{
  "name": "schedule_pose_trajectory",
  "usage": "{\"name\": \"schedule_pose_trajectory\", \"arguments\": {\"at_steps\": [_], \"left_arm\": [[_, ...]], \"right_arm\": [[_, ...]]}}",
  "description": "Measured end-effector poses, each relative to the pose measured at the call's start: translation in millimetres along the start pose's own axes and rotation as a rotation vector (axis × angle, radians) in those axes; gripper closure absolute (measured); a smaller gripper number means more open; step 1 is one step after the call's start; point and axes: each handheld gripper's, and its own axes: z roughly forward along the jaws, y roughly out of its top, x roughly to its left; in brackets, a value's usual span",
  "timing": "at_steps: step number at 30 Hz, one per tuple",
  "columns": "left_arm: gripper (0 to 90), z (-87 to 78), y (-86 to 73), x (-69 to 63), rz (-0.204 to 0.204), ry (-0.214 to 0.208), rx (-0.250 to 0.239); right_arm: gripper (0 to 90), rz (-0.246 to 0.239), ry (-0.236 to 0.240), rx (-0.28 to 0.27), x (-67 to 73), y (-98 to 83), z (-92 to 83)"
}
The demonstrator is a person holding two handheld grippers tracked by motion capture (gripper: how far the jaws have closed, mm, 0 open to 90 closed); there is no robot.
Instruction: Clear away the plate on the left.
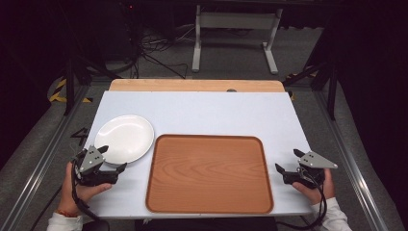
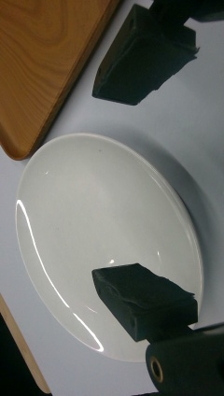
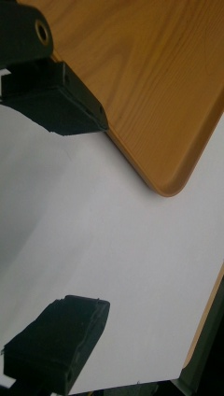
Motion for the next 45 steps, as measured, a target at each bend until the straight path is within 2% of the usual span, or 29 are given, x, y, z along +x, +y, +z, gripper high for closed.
{"name": "schedule_pose_trajectory", "arguments": {"at_steps": [6,10,12,16,22,23,26,28,30,32,33,34,38,39,41,43,44,45], "left_arm": [[13.8,1.9,-3.3,-5.7,0.048,0.000,0.033],[13.3,2.4,-4.9,-5.2,0.038,-0.011,0.032],[13.0,3.7,-4.6,-4.7,0.045,-0.011,0.040],[12.9,5.2,-4.3,-3.9,0.038,0.000,0.049],[12.9,2.0,-7.1,-3.4,0.031,-0.012,0.038],[12.9,1.1,-7.6,-3.6,0.051,-0.003,0.044],[12.8,0.1,-9.7,-5.7,0.072,0.014,0.056],[12.9,1.0,-8.9,-7.5,0.116,0.036,0.085],[13.4,2.2,-8.6,-9.1,0.120,0.044,0.092],[13.7,5.7,-6.4,-12.6,0.152,0.075,0.131],[13.9,8.2,-4.9,-14.9,0.187,0.117,0.161],[14.7,9.2,-3.8,-16.2,0.207,0.133,0.168],[15.6,10.8,-0.6,-19.4,0.244,0.166,0.181],[16.2,12.5,0.3,-20.3,0.260,0.173,0.185],[17.0,16.5,4.3,-21.5,0.318,0.208,0.209],[18.4,20.8,6.4,-23.0,0.337,0.223,0.229],[18.9,23.3,8.0,-23.8,0.371,0.230,0.241],[19.5,25.8,8.5,-26.1,0.386,0.240,0.258]], "right_arm": [[12.7,-0.016,-0.002,-0.008,3.0,3.0,-2.2],[12.7,-0.020,-0.007,-0.007,5.2,4.3,-2.4],[12.7,-0.021,-0.007,-0.004,5.0,4.0,-1.8],[12.8,-0.021,-0.002,0.001,4.3,2.7,-0.4],[12.8,-0.020,0.000,-0.002,4.6,2.5,-1.5],[12.8,-0.020,0.000,-0.002,4.8,2.5,-1.5],[12.9,-0.027,-0.002,0.005,5.6,2.3,-0.3],[12.9,-0.026,-0.001,0.005,5.8,2.7,0.1],[12.9,-0.026,-0.001,0.006,6.0,2.8,0.2],[12.9,-0.027,0.001,0.008,6.2,2.5,0.6],[12.9,-0.026,0.000,0.009,6.1,2.4,0.8],[12.9,-0.023,0.004,0.009,6.4,2.2,1.0],[12.9,-0.030,0.005,0.011,7.4,2.4,0.7],[12.9,-0.031,0.004,0.011,7.4,2.4,0.6],[12.9,-0.027,0.002,0.010,6.8,2.3,0.6],[12.9,-0.022,0.003,0.010,6.4,2.1,0.8],[12.9,-0.023,0.004,0.012,6.7,2.0,1.2],[12.9,-0.025,0.005,0.015,7.0,2.0,1.7]]}}
